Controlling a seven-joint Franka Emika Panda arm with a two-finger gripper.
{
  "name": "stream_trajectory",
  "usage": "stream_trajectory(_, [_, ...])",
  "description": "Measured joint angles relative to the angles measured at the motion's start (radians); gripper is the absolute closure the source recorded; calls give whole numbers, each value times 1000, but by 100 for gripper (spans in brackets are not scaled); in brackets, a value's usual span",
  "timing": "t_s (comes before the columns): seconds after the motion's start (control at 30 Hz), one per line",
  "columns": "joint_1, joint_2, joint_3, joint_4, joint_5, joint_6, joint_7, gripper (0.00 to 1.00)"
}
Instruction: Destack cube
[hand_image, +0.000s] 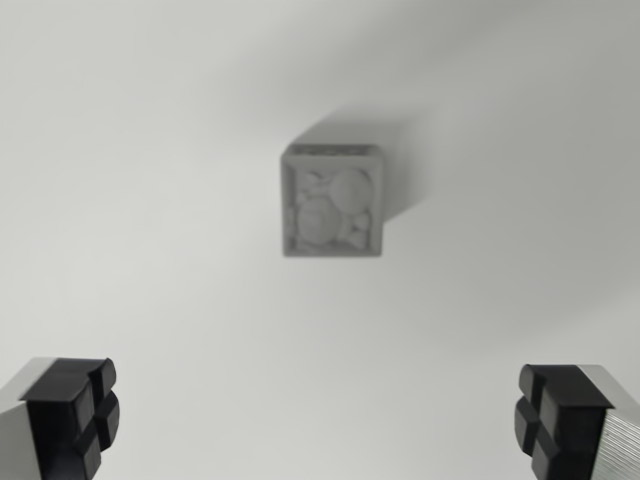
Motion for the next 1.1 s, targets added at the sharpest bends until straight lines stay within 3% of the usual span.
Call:
stream_trajectory(0.47, [0,-94,0,55,-12,-148,9,0])
stream_trajectory(1.1, [0,-147,1,112,-17,-258,13,0])
